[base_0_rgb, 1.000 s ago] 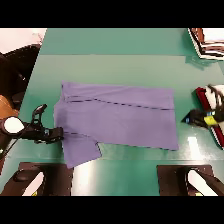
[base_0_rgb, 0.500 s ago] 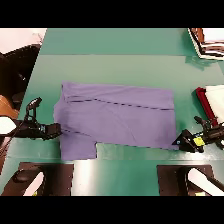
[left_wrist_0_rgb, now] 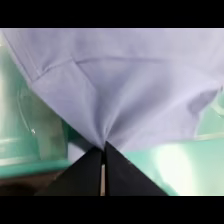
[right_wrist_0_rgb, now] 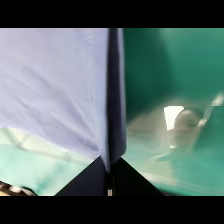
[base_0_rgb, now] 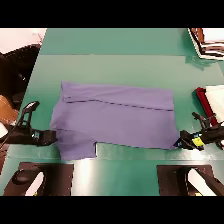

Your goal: Fold the shirts.

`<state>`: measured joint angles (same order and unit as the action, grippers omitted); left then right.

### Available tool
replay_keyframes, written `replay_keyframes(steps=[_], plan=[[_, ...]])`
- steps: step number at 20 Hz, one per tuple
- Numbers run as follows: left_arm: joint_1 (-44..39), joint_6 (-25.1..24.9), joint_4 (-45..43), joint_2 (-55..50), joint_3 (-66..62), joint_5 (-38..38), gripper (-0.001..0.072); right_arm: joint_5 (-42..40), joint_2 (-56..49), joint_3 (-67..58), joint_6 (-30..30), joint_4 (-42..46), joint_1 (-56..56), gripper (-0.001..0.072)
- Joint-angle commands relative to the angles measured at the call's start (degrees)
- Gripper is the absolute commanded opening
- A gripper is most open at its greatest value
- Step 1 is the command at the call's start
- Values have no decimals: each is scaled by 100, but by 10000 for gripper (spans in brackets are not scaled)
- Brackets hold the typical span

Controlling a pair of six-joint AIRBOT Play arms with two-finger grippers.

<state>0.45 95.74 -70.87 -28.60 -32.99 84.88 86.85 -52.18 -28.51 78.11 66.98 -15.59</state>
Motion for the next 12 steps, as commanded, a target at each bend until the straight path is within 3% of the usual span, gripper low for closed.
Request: replay_keyframes(steps=[1,4,12], plan=[[7,313,284,866,-46,1097,20,916,935,-487,164,732,59,15],[7,269,511,822,-142,962,20,855,1228,-1189,289,667,105,14],[7,-942,247,-2352,-1508,-2033,22,-645,-1189,-3053,289,308,1244,15]])
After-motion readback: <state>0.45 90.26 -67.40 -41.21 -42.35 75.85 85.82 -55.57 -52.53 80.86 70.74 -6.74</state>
